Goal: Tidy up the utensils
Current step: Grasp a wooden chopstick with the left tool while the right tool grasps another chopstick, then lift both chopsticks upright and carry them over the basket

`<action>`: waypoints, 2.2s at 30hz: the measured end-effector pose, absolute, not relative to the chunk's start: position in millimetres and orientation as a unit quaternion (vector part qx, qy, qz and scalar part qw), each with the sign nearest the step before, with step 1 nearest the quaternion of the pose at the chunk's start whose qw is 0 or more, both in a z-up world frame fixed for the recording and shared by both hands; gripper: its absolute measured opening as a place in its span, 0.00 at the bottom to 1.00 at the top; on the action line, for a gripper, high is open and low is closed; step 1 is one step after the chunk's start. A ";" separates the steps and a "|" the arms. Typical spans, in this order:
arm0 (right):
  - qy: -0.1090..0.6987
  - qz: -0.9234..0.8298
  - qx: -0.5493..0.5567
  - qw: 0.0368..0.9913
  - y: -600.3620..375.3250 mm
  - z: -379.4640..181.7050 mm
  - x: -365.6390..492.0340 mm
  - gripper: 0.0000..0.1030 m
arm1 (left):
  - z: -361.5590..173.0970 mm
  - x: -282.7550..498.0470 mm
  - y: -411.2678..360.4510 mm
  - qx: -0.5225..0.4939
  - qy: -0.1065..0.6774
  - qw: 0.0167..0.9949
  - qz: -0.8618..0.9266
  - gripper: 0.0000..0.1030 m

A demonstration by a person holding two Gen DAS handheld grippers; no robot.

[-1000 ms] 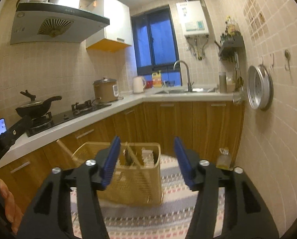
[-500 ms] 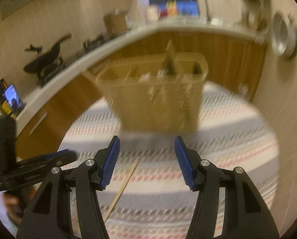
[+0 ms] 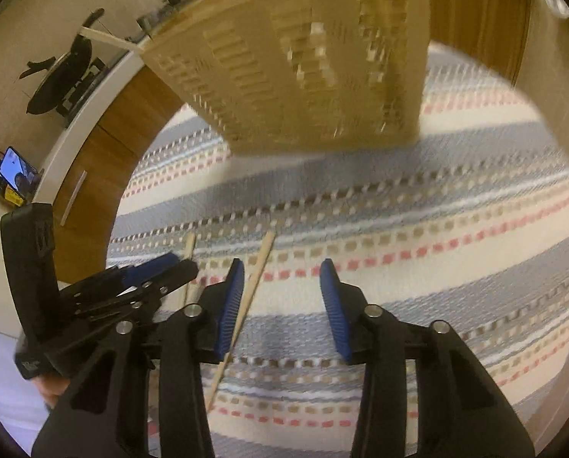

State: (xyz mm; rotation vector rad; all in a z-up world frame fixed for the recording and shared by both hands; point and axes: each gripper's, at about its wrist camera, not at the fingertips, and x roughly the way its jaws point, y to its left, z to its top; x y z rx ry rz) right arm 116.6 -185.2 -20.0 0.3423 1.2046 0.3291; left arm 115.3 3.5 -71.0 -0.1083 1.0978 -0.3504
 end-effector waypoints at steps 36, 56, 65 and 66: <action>0.598 0.077 -0.014 0.798 -70.0 -53.7 132.7 0.04 | -59.9 104.9 34.3 -0.070 0.454 0.871 -0.176 0.04; 0.459 0.149 0.079 0.872 -143.5 28.2 72.0 0.04 | 15.1 71.5 53.0 -0.144 0.326 0.911 -0.208 0.04; 0.338 0.163 0.092 0.922 -166.7 93.6 47.2 0.04 | 73.8 51.4 54.2 -0.175 0.228 0.932 -0.223 0.04; 0.322 0.162 0.089 0.928 -168.5 101.4 44.8 0.04 | 82.0 49.1 52.3 -0.176 0.215 0.935 -0.222 0.04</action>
